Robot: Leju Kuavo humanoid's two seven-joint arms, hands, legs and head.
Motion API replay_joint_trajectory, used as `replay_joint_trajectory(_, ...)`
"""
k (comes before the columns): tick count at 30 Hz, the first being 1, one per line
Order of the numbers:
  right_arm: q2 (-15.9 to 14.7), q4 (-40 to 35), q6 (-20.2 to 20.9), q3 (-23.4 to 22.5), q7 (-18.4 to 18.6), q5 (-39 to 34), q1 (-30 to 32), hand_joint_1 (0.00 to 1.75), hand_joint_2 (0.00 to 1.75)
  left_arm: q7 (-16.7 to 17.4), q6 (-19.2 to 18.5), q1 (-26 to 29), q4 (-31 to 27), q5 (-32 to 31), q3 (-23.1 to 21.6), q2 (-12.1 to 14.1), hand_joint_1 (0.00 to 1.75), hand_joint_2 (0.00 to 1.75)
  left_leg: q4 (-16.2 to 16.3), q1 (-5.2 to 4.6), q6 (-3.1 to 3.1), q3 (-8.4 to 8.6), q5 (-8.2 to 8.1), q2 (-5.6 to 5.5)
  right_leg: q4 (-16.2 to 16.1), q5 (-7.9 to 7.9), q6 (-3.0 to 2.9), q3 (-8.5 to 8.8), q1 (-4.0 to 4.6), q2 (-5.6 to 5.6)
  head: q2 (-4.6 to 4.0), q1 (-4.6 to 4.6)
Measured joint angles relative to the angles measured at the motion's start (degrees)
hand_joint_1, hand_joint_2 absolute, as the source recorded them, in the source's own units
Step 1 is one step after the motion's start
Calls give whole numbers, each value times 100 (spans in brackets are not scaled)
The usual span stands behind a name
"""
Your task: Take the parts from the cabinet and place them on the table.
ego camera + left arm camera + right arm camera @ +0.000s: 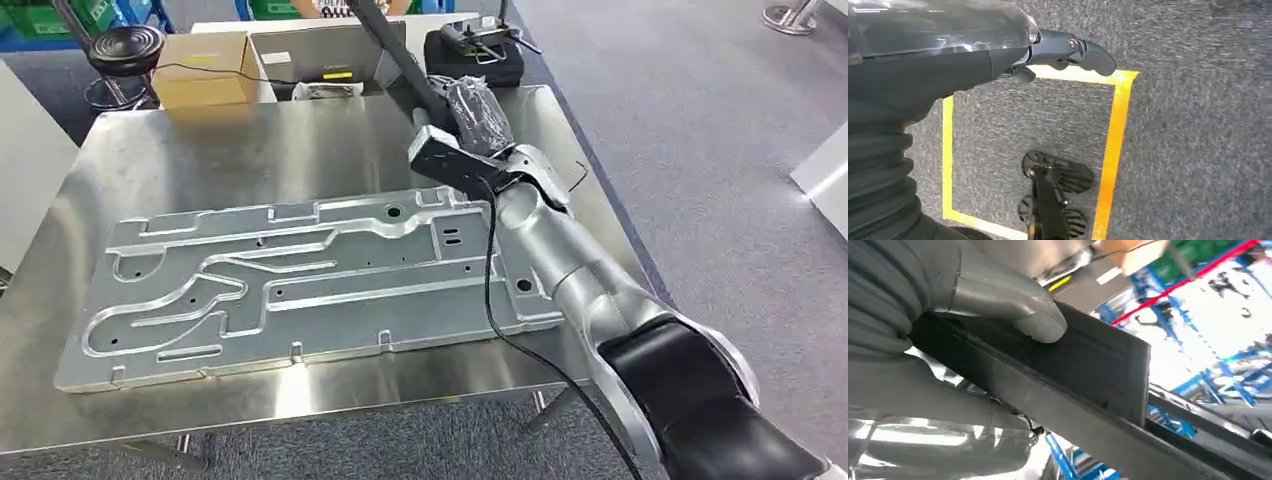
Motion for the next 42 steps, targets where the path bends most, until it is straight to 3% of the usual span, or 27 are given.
replay_joint_trajectory(3, 63, 336, -37, 286, 268, 434, -147, 175, 175, -111, -85, 46, 2, -52, 0, -7, 0, 175, -68, 20, -98, 23, 9, 7, -47, -22, -53, 6, 13, 7, 0, 0)
replay_joint_trajectory(4, 90, 404, -11, 350, 336, 511, -160, 175, 175, -138, -94, 51, 2, -77, -2, -2, 0, 175, -50, 8, -123, 14, -33, 19, -142, 18, -80, 74, -76, -10, 0, -2)
replay_joint_trajectory(5, 120, 503, 35, 417, 402, 581, -182, 175, 175, -155, -109, 58, 2, -87, -4, -9, 0, 175, 99, 0, -140, -21, -130, 51, -186, 22, -108, 109, -68, -7, 0, -2)
replay_joint_trajectory(8, 281, 814, 358, 672, 600, 882, -211, 175, 175, -157, -142, 58, 11, -107, -7, -28, 0, 175, 1371, 32, -198, -657, -680, 68, -180, 3, -150, 128, -55, -3, 0, -2)
replay_joint_trajectory(9, 341, 916, 479, 758, 671, 974, -179, 175, 175, -157, -157, 59, 15, -116, -7, -35, 0, 175, 1652, 34, -219, -834, -710, 69, -172, -7, -150, 131, -55, 1, 0, -2)
replay_joint_trajectory(10, 404, 1022, 596, 841, 760, 1083, -134, 175, 175, -155, -179, 58, 20, -142, -11, -41, 0, 175, 1616, 41, -237, -862, -582, 71, -164, -21, -147, 140, -56, 2, 0, -2)
replay_joint_trajectory(11, 469, 1122, 679, 917, 827, 1164, -108, 175, 175, -155, -190, 58, 22, -149, -15, -44, 0, 175, 1336, 52, -250, -763, -357, 76, -153, -38, -134, 148, -58, 2, 0, -2)
replay_joint_trajectory(13, 616, 1282, 883, 1118, 972, 1354, -80, 175, 175, -153, -221, 56, 22, -164, -26, -48, 0, 175, 338, 83, -257, -318, 173, 95, -94, -93, -100, 165, -68, 9, 0, -2)
replay_joint_trajectory(15, 717, 1379, 1034, 1307, 1062, 1486, -33, 175, 175, -155, -229, 44, 22, -162, -28, -59, 0, 175, -52, 49, -202, -123, 128, 88, -6, -148, -40, 127, -19, 22, 0, -2)
replay_joint_trajectory(18, 870, 1488, 1165, 1510, 1099, 1634, 104, 175, 175, -177, -245, 49, 24, -157, -28, -68, 0, 175, -9, 40, -100, -139, 115, 84, -47, -144, 22, 143, -25, 25, 0, 0)
replay_joint_trajectory(20, 957, 1529, 1235, 1610, 1123, 1697, 124, 175, 175, -209, -271, 44, 24, -155, -28, -92, 0, 175, -53, 79, -31, -109, 139, 92, 78, -249, 90, 108, -46, 12, 0, -2)
replay_joint_trajectory(21, 1003, 1547, 1253, 1646, 1125, 1715, 127, 175, 175, -232, -282, 38, 24, -155, -28, -90, 0, 175, -55, 80, 1, -107, 136, 103, 364, -433, 116, -30, -49, -3, 0, 0)
replay_joint_trajectory(23, 1062, 1578, 1288, 1720, 1136, 1722, 175, 175, 175, -249, -297, 33, 24, -155, -28, -90, 0, 175, -54, 72, 17, -106, 128, 105, 1314, -861, 150, -501, -77, -4, 0, -2)
replay_joint_trajectory(24, 1080, 1599, 1314, 1746, 1140, 1737, 213, 175, 175, -262, -308, 35, 24, -157, -28, -90, 0, 175, -53, 71, 23, -105, 123, 104, 1649, -959, 158, -680, -79, -4, 0, -2)
replay_joint_trajectory(25, 1095, 1615, 1323, 1764, 1143, 1748, 263, 175, 175, -290, -336, 38, 24, -162, -28, -90, 0, 175, -53, 71, 22, -100, 122, 98, 1784, -926, 155, -771, -79, -4, 0, 0)
replay_joint_trajectory(26, 1114, 1626, 1316, 1790, 1158, 1778, 286, 175, 175, -317, -350, 43, 24, -166, -31, -90, 0, 175, -53, 71, 22, -90, 118, 91, 1599, -757, 140, -703, -78, -4, 0, 0)
replay_joint_trajectory(28, 1160, 1637, 1299, 1824, 1175, 1800, 283, 175, 175, -352, -365, 45, 24, -166, -42, -90, 0, 175, -53, 57, 8, -55, 107, 87, 648, -243, 63, -244, -62, -4, 0, -2)
replay_joint_trajectory(29, 1178, 1639, 1292, 1838, 1175, 1802, 276, 175, 175, -358, -372, 44, 24, -168, -46, -96, 0, 175, -55, 56, -3, -41, 100, 88, 133, -44, -9, 22, -32, -4, 0, 0)
replay_joint_trajectory(31, 1233, 1639, 1279, 1851, 1173, 1804, 275, 175, 175, -393, -380, 40, 26, -177, -50, -109, 0, 175, -52, 38, -66, -48, 91, 94, -51, -76, -28, 87, 9, -19, 0, 0)
replay_joint_trajectory(32, 1252, 1641, 1277, 1864, 1173, 1813, 289, 0, 0, -422, -380, 38, 26, -184, -50, -109, 0, 175, -59, 51, -101, -43, 91, 94, -46, -82, -36, 83, 24, -13, 0, -2)
replay_joint_trajectory(34, 1289, 1645, 1275, 1879, 1175, 1824, 296, 0, 0, -483, -382, 39, 26, -159, -50, -111, 0, 175, -114, 30, -181, -9, 109, 95, -127, -43, -104, 114, -7, -14, 0, -2)
replay_joint_trajectory(35, 1325, 1645, 1275, 1881, 1175, 1824, 303, 0, 0, -492, -393, 42, 26, -155, -50, -107, 0, 175, -43, 62, -187, -35, 63, 103, -189, -1, -104, 158, -38, -35, 0, -2)
replay_joint_trajectory(36, 1357, 1647, 1277, 1881, 1184, 1820, 302, 0, 0, -509, -407, 41, 26, -149, -50, -105, 0, 175, 183, 54, -202, -128, -121, 100, -212, 8, -150, 173, -48, -33, 0, -2)
replay_joint_trajectory(39, 1447, 1654, 1294, 1881, 1191, 1820, 381, 0, 0, -511, -435, 40, 26, -153, -50, -105, 0, 175, 1461, 73, -264, -715, -712, 101, -204, 0, -179, 169, -36, -34, 0, -2)
replay_joint_trajectory(40, 1449, 1667, 1310, 1881, 1193, 1820, 414, 0, 0, -496, -439, 46, 26, -166, -50, -103, 0, 175, 1675, 74, -281, -825, -736, 101, -194, -3, -176, 167, -35, -33, 0, -2)
replay_joint_trajectory(41, 1449, 1680, 1316, 1881, 1195, 1820, 439, 0, 0, -481, -444, 52, 26, -168, -52, -96, 0, 175, 1586, 81, -293, -789, -618, 102, -182, -13, -168, 168, -40, -32, 0, -2)
replay_joint_trajectory(42, 1451, 1685, 1318, 1881, 1204, 1818, 453, 0, 0, -474, -450, 53, 26, -184, -52, -88, 0, 175, 1232, 90, -302, -619, -390, 104, -160, -26, -153, 168, -48, -28, 0, -2)
